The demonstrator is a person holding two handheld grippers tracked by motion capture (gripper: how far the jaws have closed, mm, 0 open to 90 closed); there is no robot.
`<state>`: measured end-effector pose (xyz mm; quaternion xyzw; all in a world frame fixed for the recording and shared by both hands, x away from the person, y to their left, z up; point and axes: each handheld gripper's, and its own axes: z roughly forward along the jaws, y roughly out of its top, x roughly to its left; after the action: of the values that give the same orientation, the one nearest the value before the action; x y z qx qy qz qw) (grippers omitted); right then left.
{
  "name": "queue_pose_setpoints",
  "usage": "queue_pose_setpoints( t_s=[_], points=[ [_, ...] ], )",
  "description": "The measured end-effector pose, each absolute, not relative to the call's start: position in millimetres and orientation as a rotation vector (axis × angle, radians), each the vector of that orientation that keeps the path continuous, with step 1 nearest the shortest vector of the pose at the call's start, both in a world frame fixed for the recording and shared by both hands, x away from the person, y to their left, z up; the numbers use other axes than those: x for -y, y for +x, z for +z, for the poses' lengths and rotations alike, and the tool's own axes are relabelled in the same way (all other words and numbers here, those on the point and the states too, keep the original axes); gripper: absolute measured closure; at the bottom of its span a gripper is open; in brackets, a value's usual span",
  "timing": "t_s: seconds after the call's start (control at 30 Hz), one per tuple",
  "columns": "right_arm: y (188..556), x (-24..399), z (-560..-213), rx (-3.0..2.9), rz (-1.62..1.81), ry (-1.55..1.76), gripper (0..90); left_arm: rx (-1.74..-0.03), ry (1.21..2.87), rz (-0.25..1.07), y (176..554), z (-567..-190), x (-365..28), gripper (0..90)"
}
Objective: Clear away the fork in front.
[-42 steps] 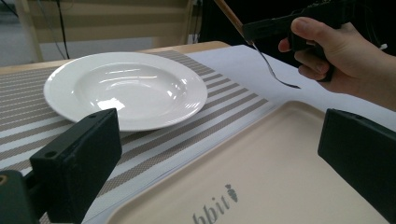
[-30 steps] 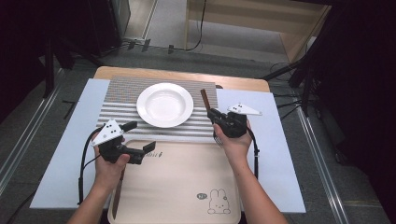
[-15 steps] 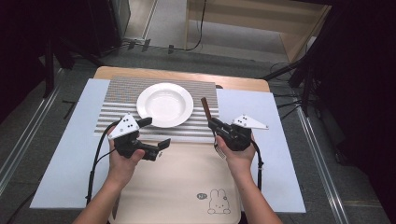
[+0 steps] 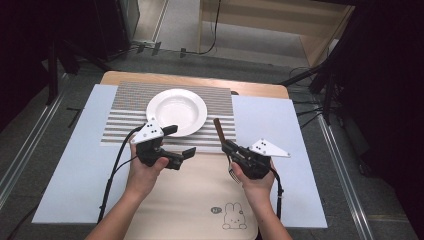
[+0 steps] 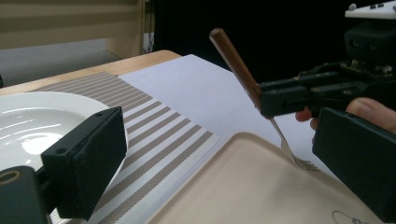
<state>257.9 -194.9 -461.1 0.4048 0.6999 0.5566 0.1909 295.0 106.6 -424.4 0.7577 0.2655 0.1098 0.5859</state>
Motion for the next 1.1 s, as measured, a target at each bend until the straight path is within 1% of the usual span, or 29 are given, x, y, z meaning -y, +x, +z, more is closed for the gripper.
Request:
queue_pose_setpoints(
  t_s=[0.2, 0.23, 0.27, 0.37, 0.43, 0.5, 0.6, 0.63, 0.73, 0.93, 1.0, 1.07, 1.1],
  points=[
    [244.6, 195.2, -465.7, -1.957, 1.593, 1.118, 76.4, -0.608, 1.758, 0.214, 294.5, -423.8, -95.9, 1.8],
    [243.0, 195.2, -466.2, -1.953, 1.597, 1.118, 76.4, -0.6, 1.762, 0.203, 294.3, -424.3, -91.9, 2.4],
    [241.9, 195.1, -466.5, -1.954, 1.595, 1.113, 76.4, -0.598, 1.758, 0.199, 294.1, -424.5, -90.3, 5.0],
    [239.2, 194.9, -466.3, -1.95, 1.604, 1.102, 76.4, -0.595, 1.75, 0.175, 293.5, -425.0, -85.0, 6.4],
    [237.6, 194.2, -466.6, -1.946, 1.607, 1.098, 76.4, -0.603, 1.743, 0.162, 293.0, -425.3, -82.4, 12.7],
    [236.1, 192.3, -467.8, -1.948, 1.603, 1.089, 76.4, -0.61, 1.742, 0.149, 292.9, -426.1, -78.9, 13.2],
    [234.8, 190.1, -469.7, -1.951, 1.603, 1.086, 76.4, -0.624, 1.739, 0.126, 293.1, -427.1, -75.2, 18.7],
    [234.2, 188.8, -470.5, -1.951, 1.603, 1.083, 76.4, -0.63, 1.738, 0.111, 293.4, -427.7, -73.5, 18.7],
    [232.4, 186.1, -471.8, -1.949, 1.601, 1.073, 76.4, -0.646, 1.733, 0.08, 293.7, -429.0, -67.7, 27.6],
    [229.9, 181.5, -472.8, -1.941, 1.598, 1.044, 76.4, -0.665, 1.722, 0.022, 295.7, -431.1, -61.1, 37.6],
    [229.2, 180.0, -472.9, -1.939, 1.593, 1.033, 76.4, -0.668, 1.726, 0.008, 296.1, -431.6, -58.1, 44.0],
    [228.3, 178.4, -473.0, -1.941, 1.587, 1.026, 76.4, -0.668, 1.731, -0.009, 296.2, -432.2, -55.2, 48.0],
    [228.0, 177.8, -473.1, -1.939, 1.583, 1.02, 76.4, -0.668, 1.731, -0.009, 296.2, -432.2, -55.2, 52.0]
  ],
)
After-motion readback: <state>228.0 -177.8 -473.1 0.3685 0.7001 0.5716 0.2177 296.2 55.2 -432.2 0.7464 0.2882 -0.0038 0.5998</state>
